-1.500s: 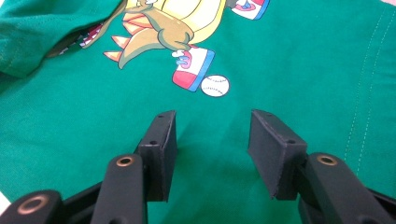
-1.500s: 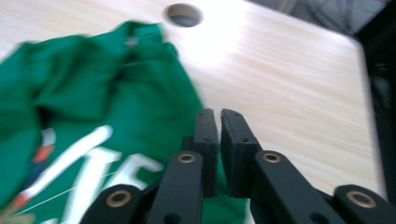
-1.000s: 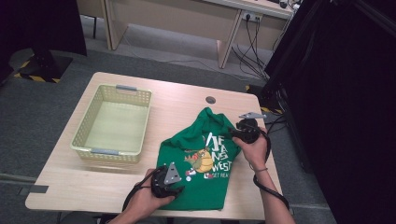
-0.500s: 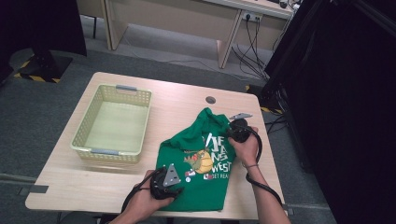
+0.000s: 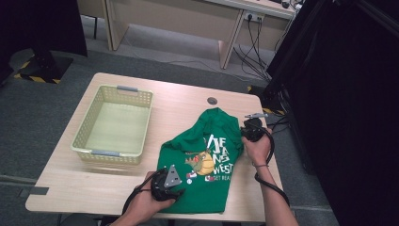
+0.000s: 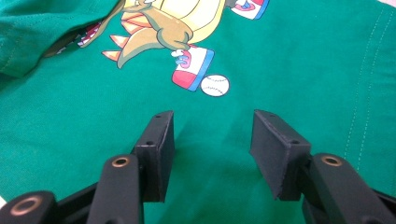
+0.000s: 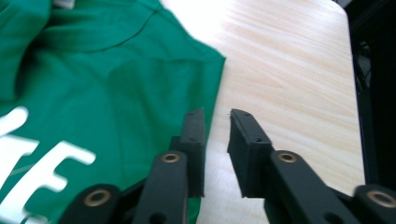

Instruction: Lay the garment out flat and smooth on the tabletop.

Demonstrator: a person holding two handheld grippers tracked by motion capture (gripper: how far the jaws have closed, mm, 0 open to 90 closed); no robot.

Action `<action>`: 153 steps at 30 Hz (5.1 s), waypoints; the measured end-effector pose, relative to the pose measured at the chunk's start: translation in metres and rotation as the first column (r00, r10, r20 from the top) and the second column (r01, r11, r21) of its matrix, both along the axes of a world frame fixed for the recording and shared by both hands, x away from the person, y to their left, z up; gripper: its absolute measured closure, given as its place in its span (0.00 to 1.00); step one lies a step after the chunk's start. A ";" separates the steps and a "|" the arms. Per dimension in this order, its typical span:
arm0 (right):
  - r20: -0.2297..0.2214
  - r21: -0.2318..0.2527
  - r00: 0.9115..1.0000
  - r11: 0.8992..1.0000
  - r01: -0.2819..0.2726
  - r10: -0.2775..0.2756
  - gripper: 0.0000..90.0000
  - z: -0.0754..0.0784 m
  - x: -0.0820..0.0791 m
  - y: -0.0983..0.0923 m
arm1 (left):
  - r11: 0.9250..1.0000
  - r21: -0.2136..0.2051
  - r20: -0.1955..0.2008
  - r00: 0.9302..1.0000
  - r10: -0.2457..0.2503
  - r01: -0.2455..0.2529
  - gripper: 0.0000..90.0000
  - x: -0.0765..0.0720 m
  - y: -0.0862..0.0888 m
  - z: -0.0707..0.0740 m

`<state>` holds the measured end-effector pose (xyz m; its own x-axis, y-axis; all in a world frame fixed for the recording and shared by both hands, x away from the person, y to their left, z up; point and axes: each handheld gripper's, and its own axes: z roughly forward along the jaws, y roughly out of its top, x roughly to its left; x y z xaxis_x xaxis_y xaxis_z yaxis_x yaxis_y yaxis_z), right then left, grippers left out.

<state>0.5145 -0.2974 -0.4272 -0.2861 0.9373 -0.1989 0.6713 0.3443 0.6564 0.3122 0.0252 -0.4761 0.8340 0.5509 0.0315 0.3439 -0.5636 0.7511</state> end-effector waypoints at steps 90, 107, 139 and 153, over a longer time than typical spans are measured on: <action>-0.274 0.131 0.857 0.900 -0.416 0.436 0.52 -0.022 -0.130 0.040 | 0.998 0.037 0.075 0.996 0.051 -0.053 0.44 0.050 -0.025 0.024; -0.193 0.155 0.926 0.942 -0.298 0.324 0.48 -0.026 -0.098 0.050 | 0.998 0.038 0.077 0.996 0.049 -0.052 0.44 0.054 -0.028 0.026; -0.176 0.197 0.903 0.913 -0.358 0.392 0.45 -0.030 -0.116 0.054 | 0.995 0.077 0.036 0.997 0.062 -0.065 0.71 0.075 -0.036 0.013; -0.172 0.197 0.902 0.911 -0.363 0.397 0.43 -0.031 -0.116 0.053 | 0.995 0.087 0.060 0.997 0.045 -0.050 0.96 0.076 -0.040 0.010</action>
